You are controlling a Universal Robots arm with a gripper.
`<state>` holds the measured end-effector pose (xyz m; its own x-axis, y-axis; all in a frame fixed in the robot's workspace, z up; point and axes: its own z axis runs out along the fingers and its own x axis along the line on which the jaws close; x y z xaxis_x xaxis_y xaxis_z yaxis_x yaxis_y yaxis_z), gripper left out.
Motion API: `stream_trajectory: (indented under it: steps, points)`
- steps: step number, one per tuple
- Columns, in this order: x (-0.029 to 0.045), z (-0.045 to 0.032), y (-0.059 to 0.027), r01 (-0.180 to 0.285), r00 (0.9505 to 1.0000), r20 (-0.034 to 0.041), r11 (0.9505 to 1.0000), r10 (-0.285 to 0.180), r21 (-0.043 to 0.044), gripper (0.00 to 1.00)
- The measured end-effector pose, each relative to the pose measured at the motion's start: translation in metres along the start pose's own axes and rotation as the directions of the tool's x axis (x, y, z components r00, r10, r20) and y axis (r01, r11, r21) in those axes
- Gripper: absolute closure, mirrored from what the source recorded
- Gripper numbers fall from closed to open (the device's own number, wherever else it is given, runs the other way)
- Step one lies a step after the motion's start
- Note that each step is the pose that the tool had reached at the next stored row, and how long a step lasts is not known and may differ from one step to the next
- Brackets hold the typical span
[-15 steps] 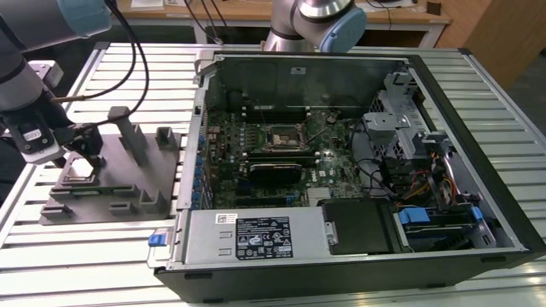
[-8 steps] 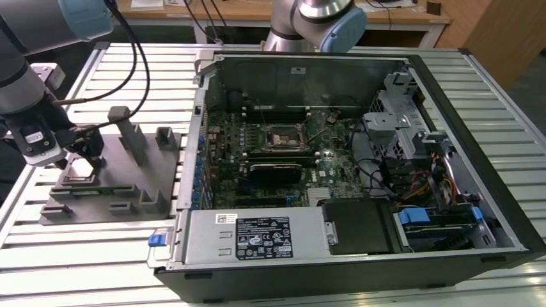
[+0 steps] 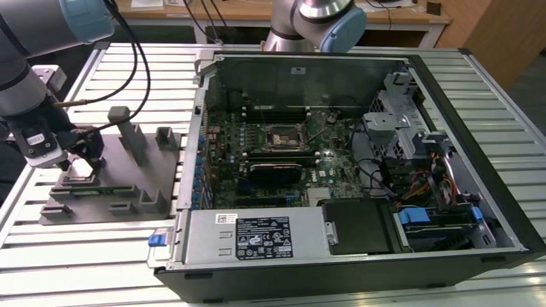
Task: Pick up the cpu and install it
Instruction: 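Pick up the cpu and move it towards the insertion slot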
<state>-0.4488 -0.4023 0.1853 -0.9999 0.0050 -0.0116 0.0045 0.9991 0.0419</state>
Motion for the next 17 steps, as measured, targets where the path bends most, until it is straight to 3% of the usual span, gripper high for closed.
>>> stream_trajectory:
  steps: [1,3,4,11,13,14,17]
  points:
    - [0.0,0.0,0.0,0.0,1.0,0.0,1.0,0.0,0.0,0.42]
    - [-0.0001,0.0,0.0,0.0,1.0,0.0,1.0,0.0,0.0003,0.42]
    - [-0.0001,0.0001,0.0,0.0,1.0,0.0,1.0,0.0,0.0009,0.47]
    - [-0.0002,0.0002,0.0,0.0,1.0,0.0004,1.0,0.0,0.0013,0.47]
    - [-0.0002,0.0002,0.0001,0.0,1.0,0.0004,1.0,0.0,0.0014,0.46]
    - [-0.0002,0.0,0.0,0.0,1.0,0.0005,1.0,0.0,0.002,0.4]
    - [0.0001,-0.0002,0.0,0.0,1.0,0.0007,1.0,0.0,0.0062,0.4]
